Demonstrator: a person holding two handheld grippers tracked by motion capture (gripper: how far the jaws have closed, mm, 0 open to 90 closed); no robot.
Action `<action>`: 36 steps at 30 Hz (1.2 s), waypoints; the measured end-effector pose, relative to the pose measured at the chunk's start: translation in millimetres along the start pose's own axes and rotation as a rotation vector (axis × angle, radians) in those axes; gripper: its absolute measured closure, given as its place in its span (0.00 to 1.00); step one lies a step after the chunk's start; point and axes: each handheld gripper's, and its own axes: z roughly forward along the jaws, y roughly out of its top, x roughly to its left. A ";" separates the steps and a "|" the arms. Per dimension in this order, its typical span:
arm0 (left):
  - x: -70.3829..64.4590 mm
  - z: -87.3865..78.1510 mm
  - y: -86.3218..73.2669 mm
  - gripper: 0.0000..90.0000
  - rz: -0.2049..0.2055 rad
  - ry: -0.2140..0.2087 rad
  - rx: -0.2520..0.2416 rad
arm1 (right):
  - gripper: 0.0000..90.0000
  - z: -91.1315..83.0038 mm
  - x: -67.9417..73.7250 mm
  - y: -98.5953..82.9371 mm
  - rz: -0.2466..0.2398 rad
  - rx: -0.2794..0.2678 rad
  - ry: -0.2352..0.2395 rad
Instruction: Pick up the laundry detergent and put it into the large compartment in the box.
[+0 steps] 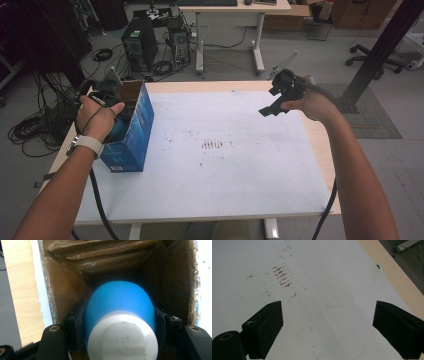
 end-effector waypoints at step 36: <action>10.3 7.0 4.9 0.31 0.009 -0.050 0.011 | 0.11 3.6 1.3 -1.4 0.006 0.024 0.004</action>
